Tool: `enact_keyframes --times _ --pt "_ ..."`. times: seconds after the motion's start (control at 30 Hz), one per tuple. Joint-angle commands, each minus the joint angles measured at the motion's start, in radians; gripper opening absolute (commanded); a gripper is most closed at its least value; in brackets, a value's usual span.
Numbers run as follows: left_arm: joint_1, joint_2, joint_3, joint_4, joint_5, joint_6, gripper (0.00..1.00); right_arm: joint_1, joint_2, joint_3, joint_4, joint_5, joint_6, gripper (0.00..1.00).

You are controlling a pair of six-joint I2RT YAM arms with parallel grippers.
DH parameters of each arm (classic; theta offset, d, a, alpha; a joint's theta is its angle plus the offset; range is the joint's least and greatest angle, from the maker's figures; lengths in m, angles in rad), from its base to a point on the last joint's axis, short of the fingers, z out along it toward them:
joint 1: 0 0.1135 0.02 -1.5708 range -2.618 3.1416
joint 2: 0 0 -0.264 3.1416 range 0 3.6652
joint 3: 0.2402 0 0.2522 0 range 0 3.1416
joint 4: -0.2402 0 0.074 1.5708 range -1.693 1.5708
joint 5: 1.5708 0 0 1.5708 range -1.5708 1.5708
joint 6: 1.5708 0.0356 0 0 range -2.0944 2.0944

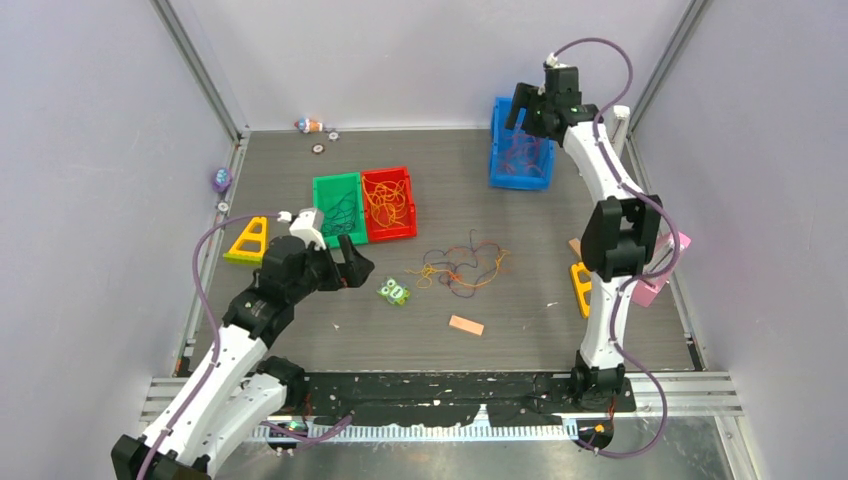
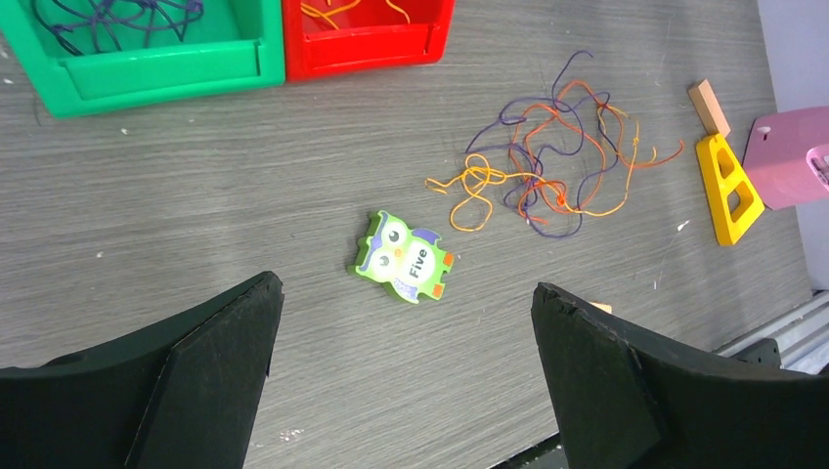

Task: Untangle the cables
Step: Place the cable in the bin, then untie the cable.

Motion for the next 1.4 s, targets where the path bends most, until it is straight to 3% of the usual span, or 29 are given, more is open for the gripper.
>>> enact_keyframes --times 0.0,0.13,0.53,0.83,0.9,1.17,1.33,1.37 --pt "0.003 0.052 0.062 0.029 0.07 -0.025 0.99 -0.002 -0.144 -0.045 0.017 -0.062 -0.013 0.91" --pt "0.002 0.086 0.071 0.021 0.105 -0.037 0.99 0.008 -0.269 -0.19 0.07 -0.06 -0.016 0.99" --pt "-0.041 0.193 0.077 0.022 0.228 -0.023 0.92 0.135 -0.759 -0.844 0.33 -0.033 0.008 0.95" --pt "-0.186 0.289 0.087 0.065 0.164 0.008 0.91 0.255 -0.989 -1.148 0.291 -0.083 0.03 1.0" --pt "-0.206 0.313 0.089 0.075 0.155 0.014 0.9 0.269 -1.029 -1.218 0.285 -0.092 0.038 0.96" --pt "-0.236 0.353 0.1 0.12 0.122 0.03 0.89 0.292 -1.057 -1.393 0.256 -0.105 0.046 0.92" --pt "-0.259 0.326 0.08 0.186 0.185 0.027 0.89 0.291 -0.96 -1.435 0.336 -0.129 0.056 0.9" --pt "-0.268 0.322 0.077 0.188 0.181 0.027 0.89 0.29 -0.938 -1.435 0.356 -0.134 0.058 0.86"
